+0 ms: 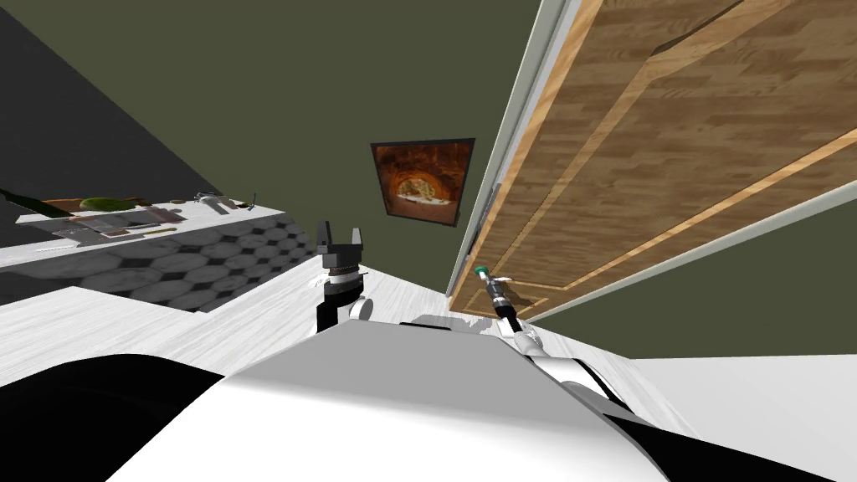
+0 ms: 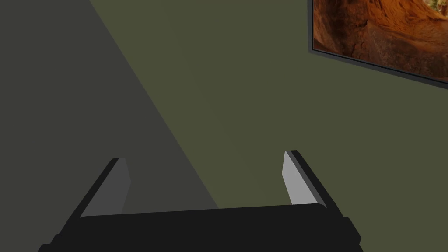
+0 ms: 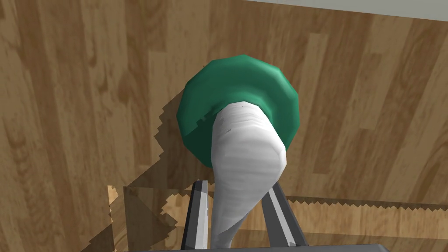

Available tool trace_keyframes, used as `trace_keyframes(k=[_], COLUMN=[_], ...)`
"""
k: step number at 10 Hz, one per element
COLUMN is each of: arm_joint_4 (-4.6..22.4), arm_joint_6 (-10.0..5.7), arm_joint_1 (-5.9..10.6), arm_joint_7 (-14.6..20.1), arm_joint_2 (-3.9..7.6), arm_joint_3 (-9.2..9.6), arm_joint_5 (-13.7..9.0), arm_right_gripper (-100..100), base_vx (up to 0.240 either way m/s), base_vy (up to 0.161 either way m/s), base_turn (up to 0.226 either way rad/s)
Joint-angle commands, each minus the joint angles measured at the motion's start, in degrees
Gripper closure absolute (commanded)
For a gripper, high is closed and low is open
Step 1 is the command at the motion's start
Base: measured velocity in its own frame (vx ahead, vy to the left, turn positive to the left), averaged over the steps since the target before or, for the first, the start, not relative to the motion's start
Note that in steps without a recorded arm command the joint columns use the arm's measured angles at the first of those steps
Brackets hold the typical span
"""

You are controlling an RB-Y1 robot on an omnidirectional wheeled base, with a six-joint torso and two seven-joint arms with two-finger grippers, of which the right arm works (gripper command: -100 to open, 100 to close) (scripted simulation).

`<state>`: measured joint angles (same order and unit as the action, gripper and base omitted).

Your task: Pull the door open

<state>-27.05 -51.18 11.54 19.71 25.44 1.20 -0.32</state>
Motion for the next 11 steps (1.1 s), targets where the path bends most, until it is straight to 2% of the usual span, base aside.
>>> trace_keyframes(k=[1,5,7,11], arm_joint_4=[0.00,-2.17,-2.44,-4.30], arm_joint_6=[0.00,-1.72,-1.92,-3.28], arm_joint_1=[0.00,-2.36,-2.63,-4.46], arm_joint_7=[0.00,2.19,2.44,4.10], arm_joint_2=[0.00,1.65,1.86,3.30], arm_joint_3=[0.00,2.35,2.62,4.42], arm_joint_5=[0.00,0.54,0.59,0.97], arm_right_gripper=[100,100,100,100], base_vx=[-0.095,-0.181,-0.155,-0.144], base_vy=[-0.023,-0.071,-0.077,-0.074], base_turn=[0.023,0.117,0.053,0.091])
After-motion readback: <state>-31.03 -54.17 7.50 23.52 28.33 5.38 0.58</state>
